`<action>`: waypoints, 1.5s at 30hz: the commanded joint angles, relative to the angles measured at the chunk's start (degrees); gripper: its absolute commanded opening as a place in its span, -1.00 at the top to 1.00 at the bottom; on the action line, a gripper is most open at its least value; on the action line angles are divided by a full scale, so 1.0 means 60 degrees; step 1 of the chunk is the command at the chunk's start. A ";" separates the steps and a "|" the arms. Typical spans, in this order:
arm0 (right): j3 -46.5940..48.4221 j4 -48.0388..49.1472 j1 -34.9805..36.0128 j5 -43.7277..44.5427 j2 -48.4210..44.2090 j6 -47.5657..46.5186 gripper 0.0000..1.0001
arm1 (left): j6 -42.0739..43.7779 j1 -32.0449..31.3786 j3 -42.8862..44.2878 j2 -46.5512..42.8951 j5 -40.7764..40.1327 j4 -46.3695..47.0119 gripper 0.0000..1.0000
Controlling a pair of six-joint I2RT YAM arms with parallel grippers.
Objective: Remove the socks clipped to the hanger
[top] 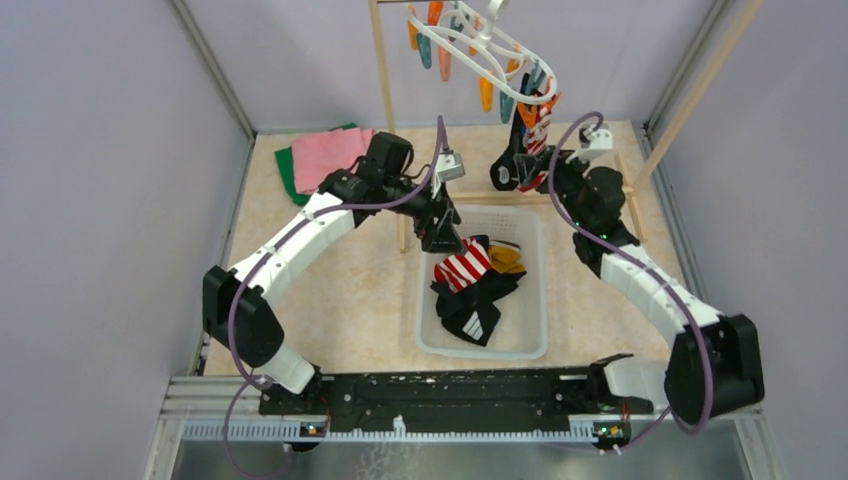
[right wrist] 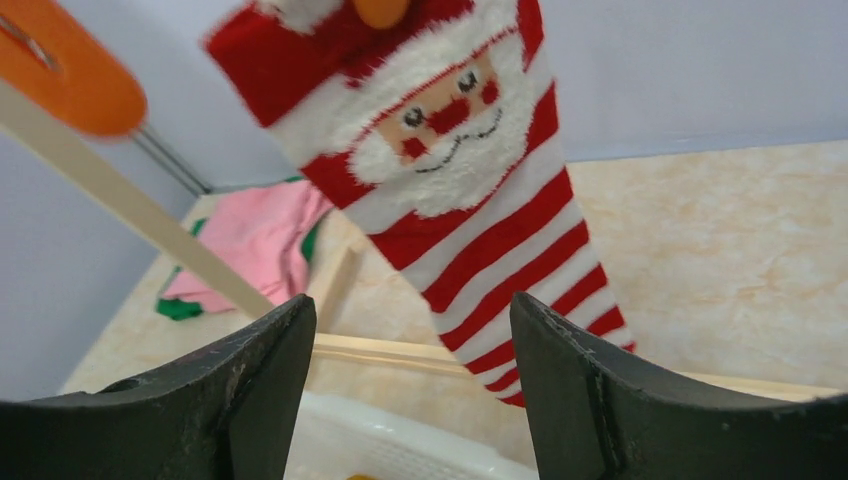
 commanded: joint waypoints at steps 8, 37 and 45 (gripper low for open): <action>0.1067 0.3014 -0.0039 0.0194 0.1855 -0.1777 1.00 | -0.0147 0.0016 0.0466 -0.0734 0.0621 -0.0117 -0.94; 0.1123 0.0090 0.1946 -0.3282 -0.0819 0.2172 1.00 | -0.0776 0.0018 0.1474 -0.0282 -0.0636 0.1179 -0.97; 0.1866 -0.0210 0.2316 -0.3068 -0.0394 0.2573 0.92 | -0.0287 -0.0009 0.2183 0.0394 -0.1218 0.0761 -0.97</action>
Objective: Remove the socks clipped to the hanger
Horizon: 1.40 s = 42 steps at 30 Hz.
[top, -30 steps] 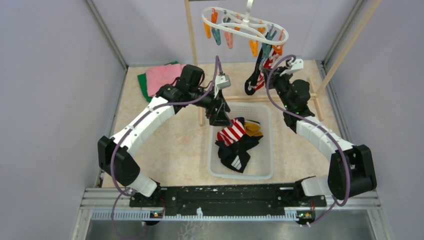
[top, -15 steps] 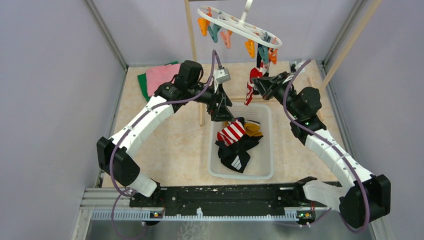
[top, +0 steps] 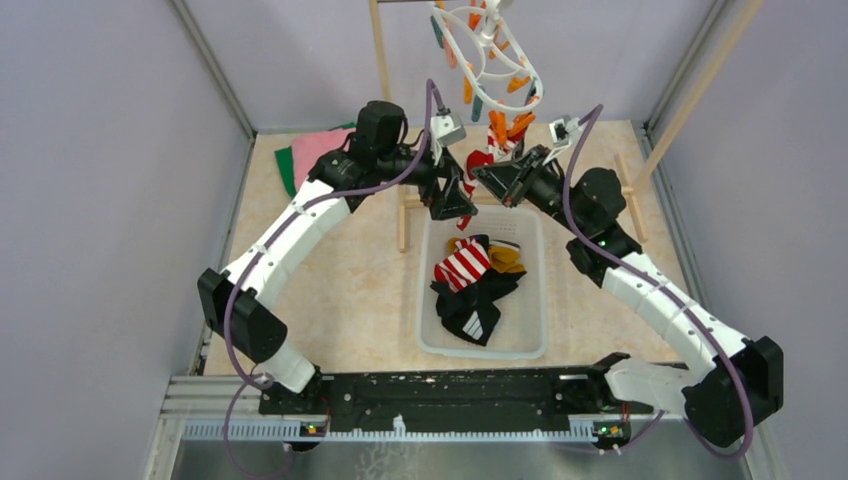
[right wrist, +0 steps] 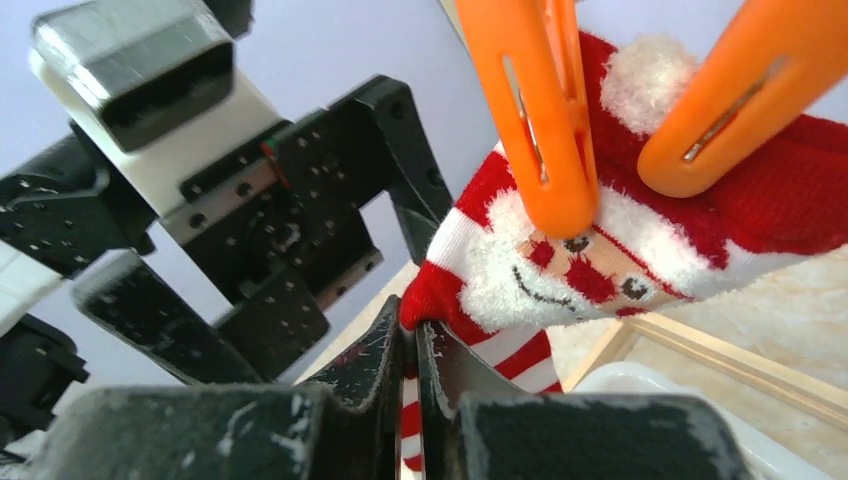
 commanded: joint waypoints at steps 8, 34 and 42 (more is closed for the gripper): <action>0.1095 -0.0464 0.0306 0.0072 0.0314 0.0551 0.85 | 0.0413 -0.0108 0.0637 0.0707 -0.0989 0.0373 -0.85; -0.0345 -0.0656 -0.3163 -0.1010 -0.1457 0.0411 -0.12 | -0.4607 0.0800 -0.0902 0.0632 0.4410 0.2803 1.00; 0.0423 0.2560 -0.3159 -0.2531 -0.0095 0.0746 -0.25 | -0.5645 0.0991 -0.0967 0.0805 0.5402 0.3582 1.00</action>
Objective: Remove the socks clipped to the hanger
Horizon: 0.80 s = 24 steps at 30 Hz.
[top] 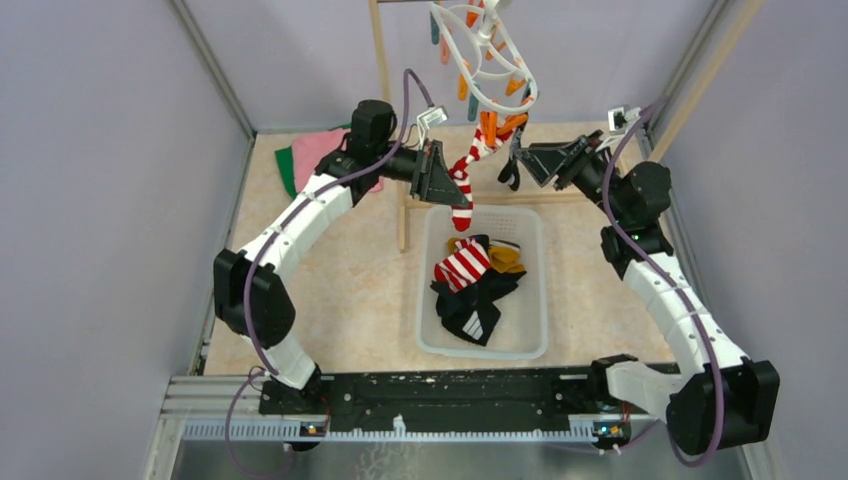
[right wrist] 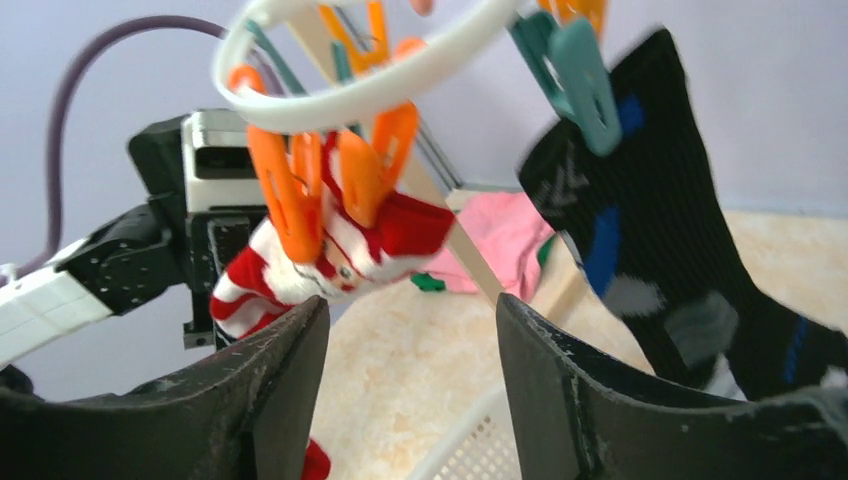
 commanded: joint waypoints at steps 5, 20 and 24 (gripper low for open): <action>0.0973 0.4089 -0.0066 -0.1694 0.1434 0.0678 -0.38 | -0.1388 -0.0018 -0.0137 -0.0012 0.1672 0.1384 1.00; 0.1667 0.9744 -0.0283 -0.2467 0.3974 0.4598 -0.21 | -0.2897 -0.0022 -0.1083 -0.0475 0.2531 0.3208 1.00; 0.1946 0.9802 -0.0292 -0.2560 0.4131 0.4750 -0.20 | -0.3242 -0.0028 -0.1068 -0.0407 0.2589 0.3489 1.00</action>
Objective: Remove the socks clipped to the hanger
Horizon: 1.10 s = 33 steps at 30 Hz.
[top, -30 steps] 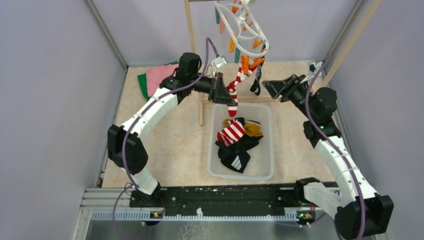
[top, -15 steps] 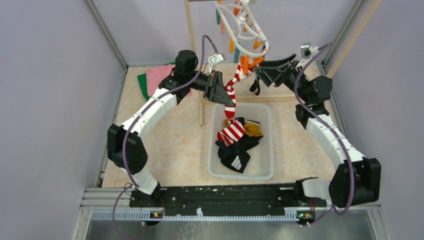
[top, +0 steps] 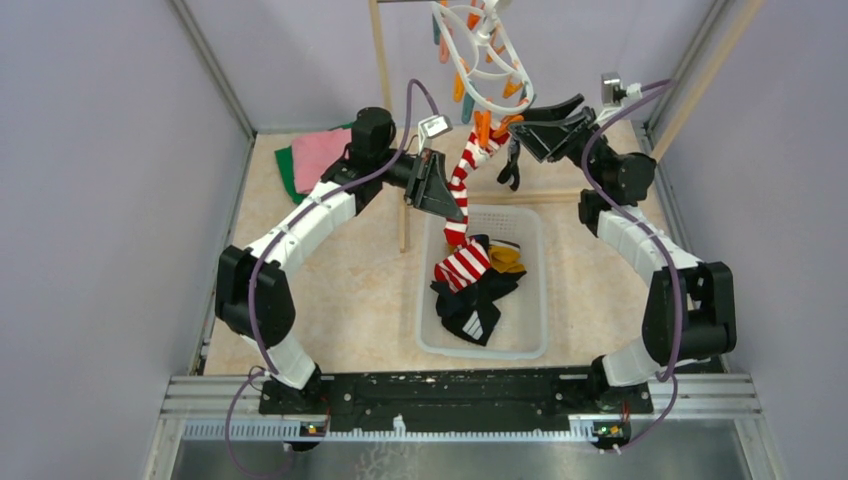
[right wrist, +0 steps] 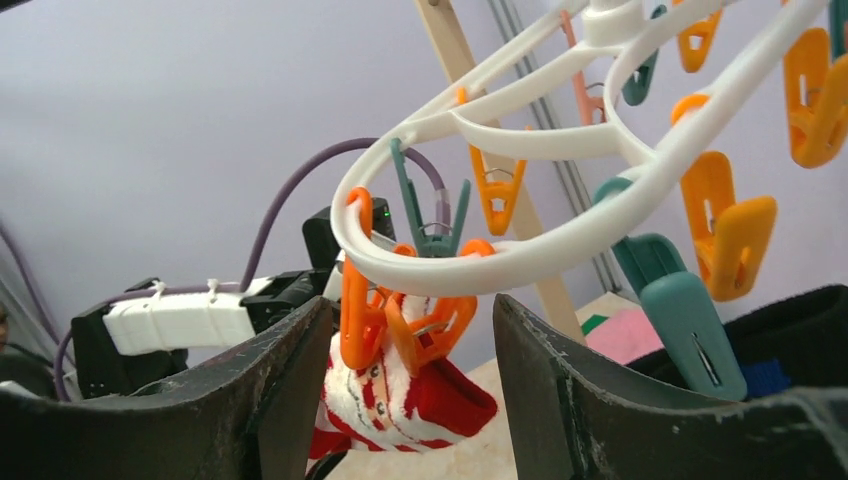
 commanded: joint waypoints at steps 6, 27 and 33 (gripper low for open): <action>0.0862 0.1326 -0.0058 -0.0480 0.0054 0.0720 -0.01 | -0.0755 -0.0012 -0.0041 -0.0399 0.0446 0.1243 1.00; 0.1273 -0.1977 -0.0049 -0.0387 -0.0758 -0.1429 1.00 | 0.3045 -0.0035 0.0030 -0.0082 -0.0784 -0.2905 1.00; 0.1368 -0.4169 -0.0049 -0.0176 -0.1329 -0.2767 1.00 | 0.7603 -0.0478 0.0830 0.0467 -0.2951 -0.6955 1.00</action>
